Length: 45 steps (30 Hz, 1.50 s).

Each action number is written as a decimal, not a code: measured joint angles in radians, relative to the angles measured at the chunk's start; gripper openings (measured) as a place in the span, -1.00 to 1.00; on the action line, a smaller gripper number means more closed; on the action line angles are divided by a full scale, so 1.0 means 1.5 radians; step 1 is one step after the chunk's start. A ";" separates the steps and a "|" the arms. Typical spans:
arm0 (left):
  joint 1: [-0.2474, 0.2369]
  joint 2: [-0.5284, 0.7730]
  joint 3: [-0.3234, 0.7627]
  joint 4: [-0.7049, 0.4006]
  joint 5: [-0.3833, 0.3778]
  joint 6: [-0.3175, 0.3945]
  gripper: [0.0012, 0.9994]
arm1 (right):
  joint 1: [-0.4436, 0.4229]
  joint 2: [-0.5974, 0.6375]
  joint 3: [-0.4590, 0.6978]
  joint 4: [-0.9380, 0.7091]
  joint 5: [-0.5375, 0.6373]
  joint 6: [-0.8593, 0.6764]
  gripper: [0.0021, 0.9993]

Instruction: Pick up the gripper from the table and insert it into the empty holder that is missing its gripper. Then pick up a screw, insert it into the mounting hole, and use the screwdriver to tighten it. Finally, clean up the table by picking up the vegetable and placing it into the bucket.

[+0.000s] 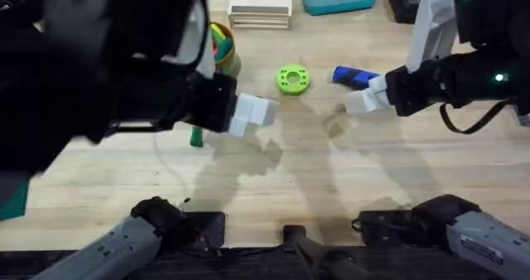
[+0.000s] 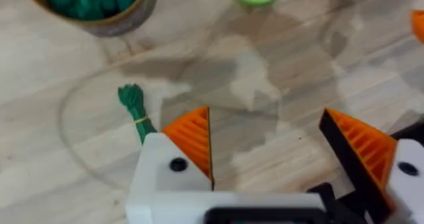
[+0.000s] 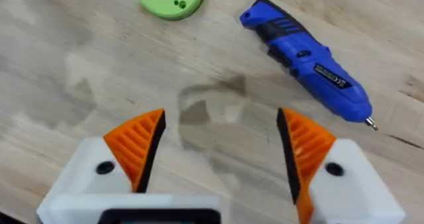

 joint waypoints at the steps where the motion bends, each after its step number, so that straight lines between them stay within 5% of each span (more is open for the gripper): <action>1: 0.009 0.018 0.006 -0.011 0.000 -0.010 0.98 | 0.000 0.000 0.000 -0.001 -0.002 0.000 0.97; 4: 0.070 0.064 0.011 -0.048 0.000 -0.056 0.97 | 0.000 0.000 0.000 -0.003 -0.007 0.000 0.97; 7: 0.150 0.111 0.011 -0.074 0.001 -0.086 0.97 | 0.000 0.000 0.000 -0.003 -0.009 0.000 0.97; 8: 0.208 0.158 0.010 -0.073 0.000 -0.091 0.97 | 0.000 0.000 0.000 -0.004 -0.010 0.000 0.97; 9: 0.219 0.171 0.008 -0.067 0.000 -0.089 0.97 | 0.000 0.000 0.000 -0.003 -0.010 0.000 0.97; 19: 0.262 0.236 -0.125 0.086 -0.010 -0.078 0.98 | 0.000 0.000 0.000 -0.007 -0.010 0.000 0.97; 23: 0.323 0.236 -0.182 0.154 -0.010 -0.052 0.97 | 0.000 0.000 0.000 -0.010 -0.010 0.000 0.97; 34: 0.337 0.307 -0.193 0.148 -0.010 -0.028 0.93 | 0.000 0.000 0.000 -0.010 -0.010 0.000 0.97; 37: 0.337 0.321 -0.197 0.147 -0.017 -0.019 0.57 | 0.000 0.000 0.000 -0.010 -0.010 0.000 0.97; 41: 0.336 0.320 -0.196 0.144 -0.011 -0.009 -0.73 | 0.000 0.000 0.000 -0.010 -0.010 0.001 0.97; 42: 0.336 0.318 -0.193 0.143 -0.011 -0.004 -0.91 | 0.000 0.000 0.000 -0.010 -0.010 0.000 0.97; 45: 0.336 0.320 -0.192 0.127 -0.008 -0.001 -0.97 | 0.000 0.000 0.000 -0.010 -0.010 0.000 0.97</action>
